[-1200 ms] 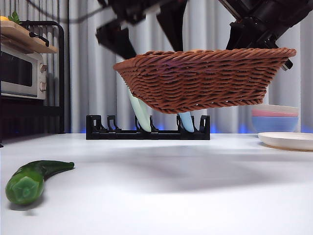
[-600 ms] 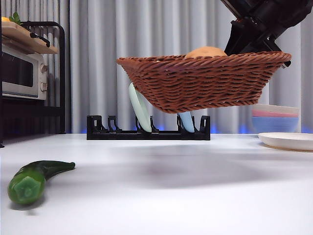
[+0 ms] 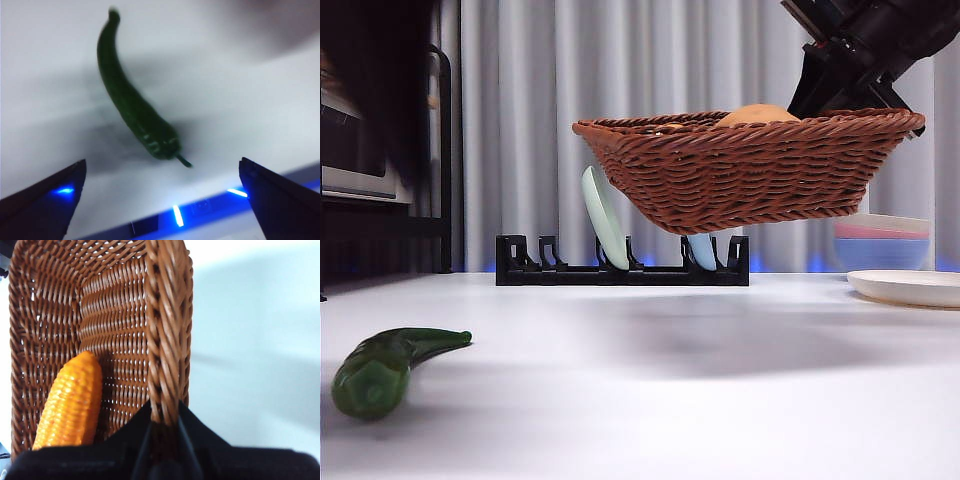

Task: Pick up the basket,pick up the corn from the table,pick up the potato from the table,pick up the cucumber from the table,put all items into the basket

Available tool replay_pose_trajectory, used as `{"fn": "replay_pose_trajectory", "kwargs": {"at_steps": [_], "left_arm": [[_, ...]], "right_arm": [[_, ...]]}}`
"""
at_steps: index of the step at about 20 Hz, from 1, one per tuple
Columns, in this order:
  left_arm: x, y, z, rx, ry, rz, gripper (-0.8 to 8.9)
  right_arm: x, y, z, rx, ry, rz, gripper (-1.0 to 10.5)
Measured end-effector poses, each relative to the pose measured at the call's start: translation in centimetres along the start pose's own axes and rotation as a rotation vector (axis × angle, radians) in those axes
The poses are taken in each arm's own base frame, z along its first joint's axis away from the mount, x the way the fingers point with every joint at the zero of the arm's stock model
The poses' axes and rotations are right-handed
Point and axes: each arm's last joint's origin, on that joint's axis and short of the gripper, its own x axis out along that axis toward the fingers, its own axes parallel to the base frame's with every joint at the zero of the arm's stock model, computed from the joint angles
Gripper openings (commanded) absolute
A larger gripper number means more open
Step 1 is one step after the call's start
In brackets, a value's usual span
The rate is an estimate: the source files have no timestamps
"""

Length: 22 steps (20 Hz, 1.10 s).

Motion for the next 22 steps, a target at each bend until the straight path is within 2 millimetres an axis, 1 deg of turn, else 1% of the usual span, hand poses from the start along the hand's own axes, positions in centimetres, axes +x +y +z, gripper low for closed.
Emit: {"fn": "replay_pose_trajectory", "kwargs": {"at_steps": [2, 5, 7, 8, 10, 12, 14, 16, 17, 18, 19, 22], "left_arm": [[2.2, 0.4, 0.4, -0.047, 0.025, 0.036, 5.30], [4.2, 1.0, 2.1, -0.110, 0.037, 0.007, 5.30], [5.7, 1.7, 3.0, -0.129, 0.079, 0.002, 5.30], [6.5, 2.2, 3.5, -0.136, 0.092, 0.006, 5.12], [7.6, 2.8, 4.1, -0.133, 0.105, 0.014, 3.56], [8.7, 3.0, 4.5, -0.126, 0.120, 0.013, 3.42], [10.1, 3.2, 4.5, -0.119, 0.180, 0.007, 3.42], [10.9, 3.0, 4.8, -0.105, 0.188, 0.009, 3.39], [11.1, 3.0, 5.0, -0.095, 0.185, 0.012, 2.82], [11.2, 2.9, 5.1, -0.082, 0.179, 0.017, 1.15], [11.3, 3.0, 5.2, -0.070, 0.171, 0.028, -0.22], [11.1, 3.1, 5.0, -0.034, 0.175, 0.036, -0.09]], "right_arm": [[0.0, 0.0, 0.0, -0.001, 0.000, 0.000, -0.1], [0.0, 0.0, 0.0, -0.001, 0.000, 0.000, -0.1], [0.0, 0.0, 0.0, -0.001, 0.000, 0.000, -0.1], [0.0, 0.0, 0.0, -0.001, 0.000, 0.000, -0.1], [0.0, 0.0, 0.0, -0.001, 0.000, 0.000, -0.1], [0.0, 0.0, 0.0, -0.001, 0.000, 0.000, -0.1], [0.0, 0.0, 0.0, -0.001, 0.000, 0.000, -0.1], [0.0, 0.0, 0.0, -0.001, 0.000, 0.000, -0.1], [0.0, 0.0, 0.0, -0.001, 0.000, 0.000, -0.1], [0.0, 0.0, 0.0, -0.001, 0.000, 0.000, -0.1], [0.0, 0.0, 0.0, -0.001, 0.000, 0.000, -0.1], [0.0, 0.0, 0.0, -0.001, 0.000, 0.000, -0.1]]}}
